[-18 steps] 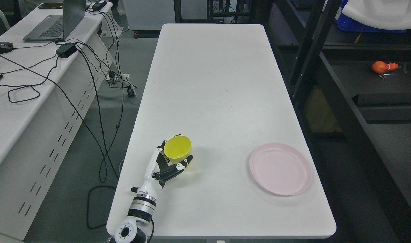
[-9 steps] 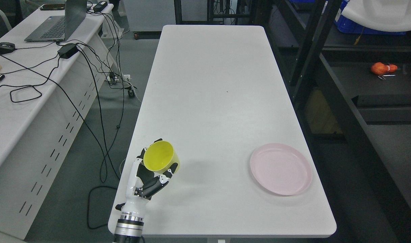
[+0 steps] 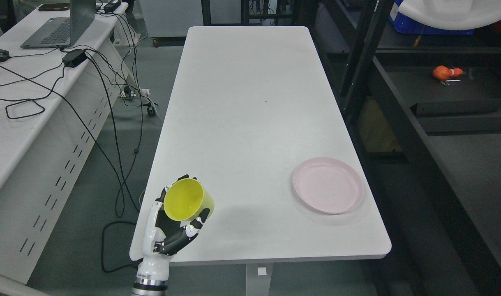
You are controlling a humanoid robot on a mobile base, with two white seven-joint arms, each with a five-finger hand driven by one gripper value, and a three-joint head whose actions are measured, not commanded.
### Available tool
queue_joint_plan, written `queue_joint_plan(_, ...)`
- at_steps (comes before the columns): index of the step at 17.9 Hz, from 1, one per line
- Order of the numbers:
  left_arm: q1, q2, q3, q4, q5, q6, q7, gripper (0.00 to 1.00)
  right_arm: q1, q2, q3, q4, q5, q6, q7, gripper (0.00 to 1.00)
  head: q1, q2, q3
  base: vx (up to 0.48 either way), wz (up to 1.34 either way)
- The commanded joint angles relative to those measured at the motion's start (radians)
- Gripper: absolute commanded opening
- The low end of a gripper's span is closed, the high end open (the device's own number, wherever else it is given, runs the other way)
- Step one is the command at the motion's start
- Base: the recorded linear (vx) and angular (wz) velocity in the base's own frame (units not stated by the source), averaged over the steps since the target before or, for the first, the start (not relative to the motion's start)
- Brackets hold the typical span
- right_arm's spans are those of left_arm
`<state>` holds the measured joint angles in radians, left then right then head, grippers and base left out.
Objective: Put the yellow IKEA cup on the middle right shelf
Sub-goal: 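Lift the yellow cup off the table with the left hand, then hold the cup in the left hand while turning toward the shelves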
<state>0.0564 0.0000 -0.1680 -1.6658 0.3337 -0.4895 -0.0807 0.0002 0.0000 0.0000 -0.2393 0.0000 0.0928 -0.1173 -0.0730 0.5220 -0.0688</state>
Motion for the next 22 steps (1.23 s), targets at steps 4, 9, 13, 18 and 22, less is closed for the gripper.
queue_joint_plan(4, 0.014, 0.018, 0.022, -0.078, 0.001, 0.002, -0.001, 0.01, 0.014, -0.017, 0.017, 0.0, -0.025, 0.001, 0.001, 0.99, 0.0, 0.0, 0.0, -0.207, -0.22)
queue_joint_plan(9, 0.014, 0.018, 0.024, -0.075, 0.002, 0.005, -0.001, 0.01, 0.014, -0.017, 0.017, 0.0, -0.025, 0.001, 0.001, 0.99, 0.0, 0.0, 0.0, -0.25, -0.19)
queue_joint_plan(13, 0.013, 0.018, 0.031, -0.074, 0.002, 0.008, -0.001, 0.01, 0.014, -0.017, 0.017, 0.0, -0.025, 0.001, 0.001, 0.99, 0.0, 0.0, 0.0, -0.296, -0.29)
queue_joint_plan(18, 0.013, 0.018, 0.031, -0.072, 0.002, 0.009, -0.001, 0.01, 0.014, -0.017, 0.017, 0.0, -0.025, 0.001, 0.001, 0.99, 0.0, 0.0, 0.0, -0.296, -0.61)
queue_joint_plan(22, 0.011, 0.018, 0.033, -0.06, 0.002, 0.009, 0.001, 0.01, 0.014, -0.017, 0.017, 0.0, -0.025, 0.001, 0.001, 0.99, 0.0, 0.0, 0.0, -0.281, -0.9)
